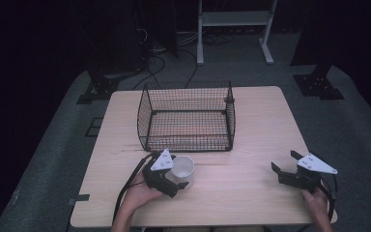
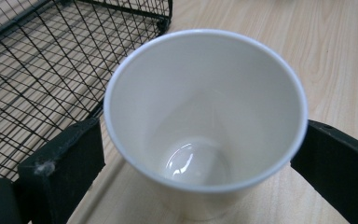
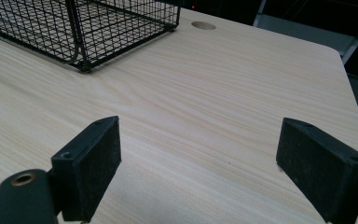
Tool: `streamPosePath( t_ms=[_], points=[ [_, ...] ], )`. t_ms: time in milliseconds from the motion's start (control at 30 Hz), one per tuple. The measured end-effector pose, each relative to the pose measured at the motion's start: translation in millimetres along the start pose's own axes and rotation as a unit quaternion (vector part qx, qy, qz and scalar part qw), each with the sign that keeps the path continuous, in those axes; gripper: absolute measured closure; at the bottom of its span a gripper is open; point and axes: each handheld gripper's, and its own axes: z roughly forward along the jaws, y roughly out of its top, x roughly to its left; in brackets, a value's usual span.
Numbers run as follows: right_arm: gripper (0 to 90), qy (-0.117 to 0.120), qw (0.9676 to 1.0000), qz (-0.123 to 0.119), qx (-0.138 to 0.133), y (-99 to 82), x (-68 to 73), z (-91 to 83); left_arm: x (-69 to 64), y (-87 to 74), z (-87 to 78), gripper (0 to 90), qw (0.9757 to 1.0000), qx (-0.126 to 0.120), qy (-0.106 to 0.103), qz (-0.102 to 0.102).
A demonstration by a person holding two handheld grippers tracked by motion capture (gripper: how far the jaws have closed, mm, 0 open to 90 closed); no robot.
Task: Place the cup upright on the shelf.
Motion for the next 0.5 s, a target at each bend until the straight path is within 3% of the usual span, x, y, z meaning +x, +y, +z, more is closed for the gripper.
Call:
streamPosePath(
  t_ms=[300,500],
  points=[
    [13.1,0.0,1.0,-0.004,0.001,0.2,0.8,0.5,4.4,3.0,11.0,5.7,0.9995,0.03,-0.007,0.002],
    [13.1,0.001,1.0,-0.004,0.001,0.2,0.9,0.4,5.2,2.9,12.0,13.7,0.9994,0.03,-0.017,0.008]
  ],
)
